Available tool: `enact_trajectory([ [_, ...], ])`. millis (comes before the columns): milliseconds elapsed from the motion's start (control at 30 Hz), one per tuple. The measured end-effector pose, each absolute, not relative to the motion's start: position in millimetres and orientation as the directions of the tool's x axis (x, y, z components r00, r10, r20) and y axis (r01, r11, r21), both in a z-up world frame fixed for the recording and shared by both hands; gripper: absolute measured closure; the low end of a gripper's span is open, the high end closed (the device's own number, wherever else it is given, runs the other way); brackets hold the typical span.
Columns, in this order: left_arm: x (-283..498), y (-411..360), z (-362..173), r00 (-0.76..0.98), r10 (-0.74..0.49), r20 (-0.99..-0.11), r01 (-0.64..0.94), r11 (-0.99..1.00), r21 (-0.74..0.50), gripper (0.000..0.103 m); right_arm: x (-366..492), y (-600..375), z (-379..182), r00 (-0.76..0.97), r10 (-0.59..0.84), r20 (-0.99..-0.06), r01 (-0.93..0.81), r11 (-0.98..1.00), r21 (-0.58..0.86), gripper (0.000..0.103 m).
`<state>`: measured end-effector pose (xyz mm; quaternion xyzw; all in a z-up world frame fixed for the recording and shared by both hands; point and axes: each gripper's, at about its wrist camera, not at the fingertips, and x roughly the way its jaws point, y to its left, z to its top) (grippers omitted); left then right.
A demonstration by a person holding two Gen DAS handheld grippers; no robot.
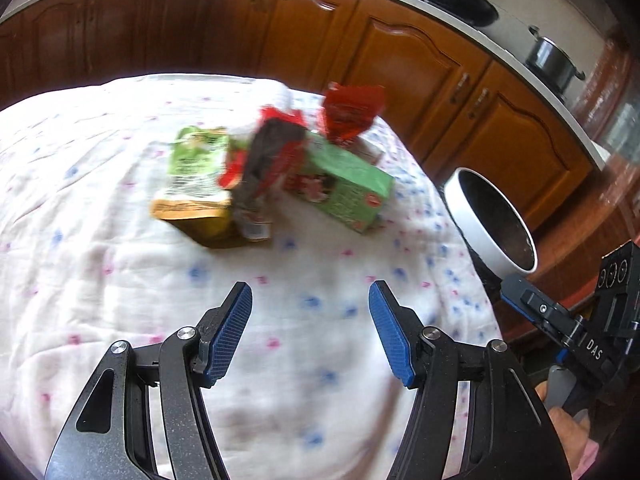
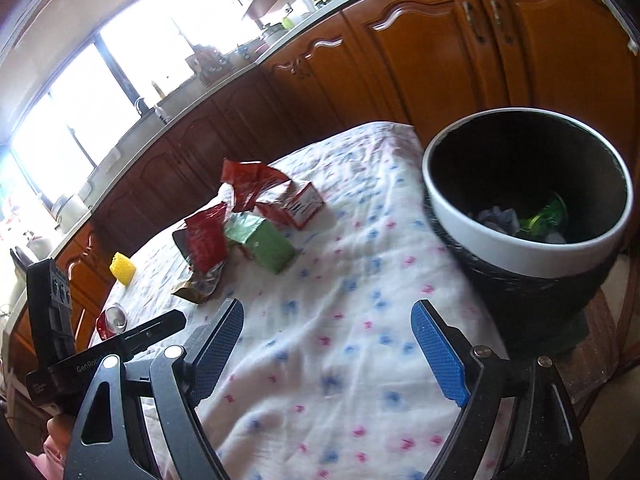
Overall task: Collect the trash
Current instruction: 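Move both tools back over the table toward the green pouch and carton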
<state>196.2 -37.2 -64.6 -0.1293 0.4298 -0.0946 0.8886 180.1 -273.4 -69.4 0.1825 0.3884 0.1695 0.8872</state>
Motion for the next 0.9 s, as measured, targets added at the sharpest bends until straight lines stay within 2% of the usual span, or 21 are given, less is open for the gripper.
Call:
enact_trajectory([
  [500, 208, 11, -67, 0.629, -0.231, -0.743, -0.05, 0.941, -0.335, 0.041, 206, -242, -69, 0.609, 0.473, -0.637, -0.231, 0.874, 0.428, 0.016],
  [633, 217, 19, -70, 0.622, -0.233, -0.748, -0.067, 0.935, -0.347, 0.034, 218, -232, -73, 0.594, 0.486, -0.641, -0.252, 0.869, 0.426, 0.016],
  [900, 245, 19, -79, 0.591, -0.238, -0.771, -0.067, 0.938, -0.341, 0.029, 244, -208, -76, 0.568, 0.511, -0.645, -0.312, 0.859, 0.406, 0.016],
])
